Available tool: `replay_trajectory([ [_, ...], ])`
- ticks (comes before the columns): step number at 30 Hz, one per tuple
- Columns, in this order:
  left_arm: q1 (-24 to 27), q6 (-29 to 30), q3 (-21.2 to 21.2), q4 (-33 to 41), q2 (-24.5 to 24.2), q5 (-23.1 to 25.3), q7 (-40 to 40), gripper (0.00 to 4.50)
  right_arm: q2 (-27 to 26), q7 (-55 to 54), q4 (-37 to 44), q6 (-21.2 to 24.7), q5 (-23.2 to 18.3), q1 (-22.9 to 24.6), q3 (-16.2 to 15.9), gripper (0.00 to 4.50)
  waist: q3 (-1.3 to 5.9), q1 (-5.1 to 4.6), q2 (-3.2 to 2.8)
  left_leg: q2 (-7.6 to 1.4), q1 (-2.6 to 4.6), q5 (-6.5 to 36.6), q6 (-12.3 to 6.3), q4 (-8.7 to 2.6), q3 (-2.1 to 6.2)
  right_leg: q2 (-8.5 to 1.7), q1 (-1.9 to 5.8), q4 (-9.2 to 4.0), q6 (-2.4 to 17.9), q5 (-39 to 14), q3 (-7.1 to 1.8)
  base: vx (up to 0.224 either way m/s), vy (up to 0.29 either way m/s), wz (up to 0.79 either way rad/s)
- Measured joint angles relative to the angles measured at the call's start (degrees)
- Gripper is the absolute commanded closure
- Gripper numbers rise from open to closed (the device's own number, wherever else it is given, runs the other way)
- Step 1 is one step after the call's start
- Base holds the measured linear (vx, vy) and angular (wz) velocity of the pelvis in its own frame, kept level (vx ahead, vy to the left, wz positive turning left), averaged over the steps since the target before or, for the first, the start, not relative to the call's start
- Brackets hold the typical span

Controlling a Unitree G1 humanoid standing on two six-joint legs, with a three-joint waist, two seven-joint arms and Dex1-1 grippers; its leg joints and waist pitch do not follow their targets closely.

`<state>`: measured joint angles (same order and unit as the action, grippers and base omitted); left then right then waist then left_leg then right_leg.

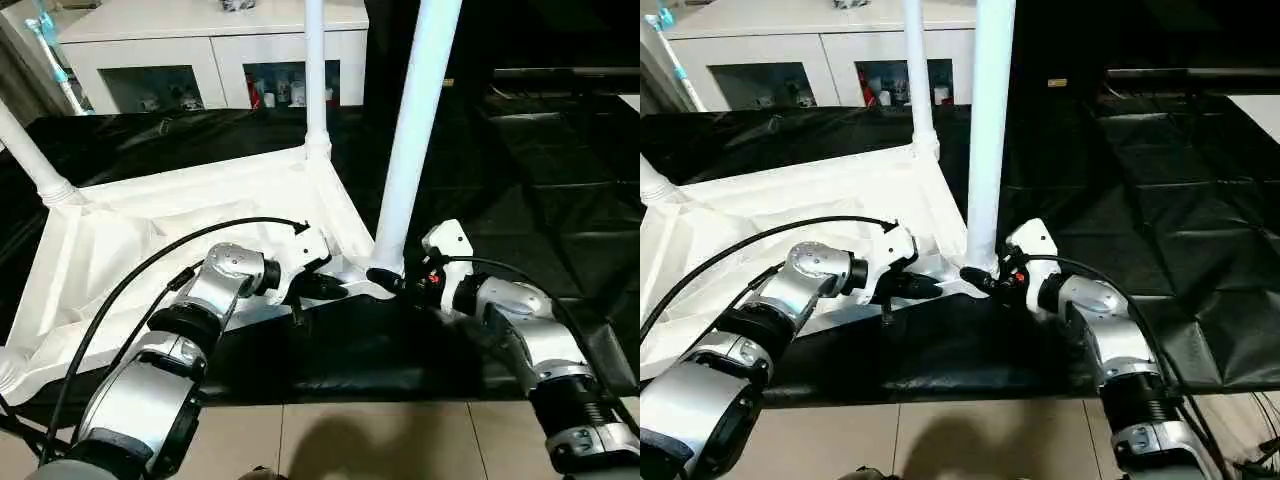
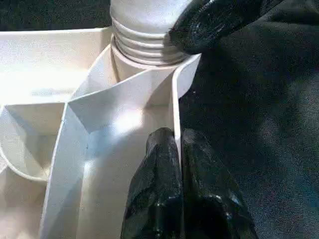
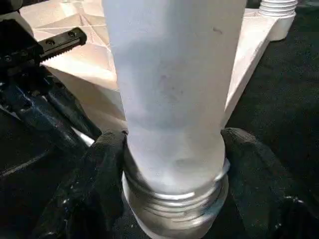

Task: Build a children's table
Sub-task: Rotate leg to tighten

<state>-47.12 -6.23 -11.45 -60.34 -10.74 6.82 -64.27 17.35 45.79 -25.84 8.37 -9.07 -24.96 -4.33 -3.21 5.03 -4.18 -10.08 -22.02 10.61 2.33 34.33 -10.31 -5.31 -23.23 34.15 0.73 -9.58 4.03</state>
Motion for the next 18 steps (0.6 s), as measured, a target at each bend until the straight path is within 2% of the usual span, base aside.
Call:
replay_trajectory([
  [5,-1.3,0.5,0.0,-1.9,2.2,1.1,7.7,4.50,-5.3,-11.0,-0.7,1.2,1.9,-0.6,1.2,1.84,0.00,-0.30,0.00,0.03,0.04,0.0,0.02,0.01,0.00,0.00,0.02,-0.01,0.0,0.0,-0.05,0.000,0.000,0.00],
  [9,-3.6,3.4,0.4,-4.2,5.1,1.8,15.1,4.50,-8.4,-19.8,-3.6,3.7,3.7,-4.0,2.5,1.85,0.00,-1.13,0.02,0.11,0.04,0.0,0.02,0.03,0.00,-0.04,0.07,-0.09,0.0,0.0,-0.12,0.000,0.000,0.00],
  [18,-8.3,9.0,4.3,-10.3,10.5,0.4,28.4,4.50,-13.5,-35.3,-11.0,4.7,7.7,-10.7,4.1,1.85,0.01,-1.59,0.03,0.13,0.02,0.0,0.02,0.03,0.01,-0.05,0.13,-0.12,0.0,0.0,-0.11,0.000,0.000,0.00],
])
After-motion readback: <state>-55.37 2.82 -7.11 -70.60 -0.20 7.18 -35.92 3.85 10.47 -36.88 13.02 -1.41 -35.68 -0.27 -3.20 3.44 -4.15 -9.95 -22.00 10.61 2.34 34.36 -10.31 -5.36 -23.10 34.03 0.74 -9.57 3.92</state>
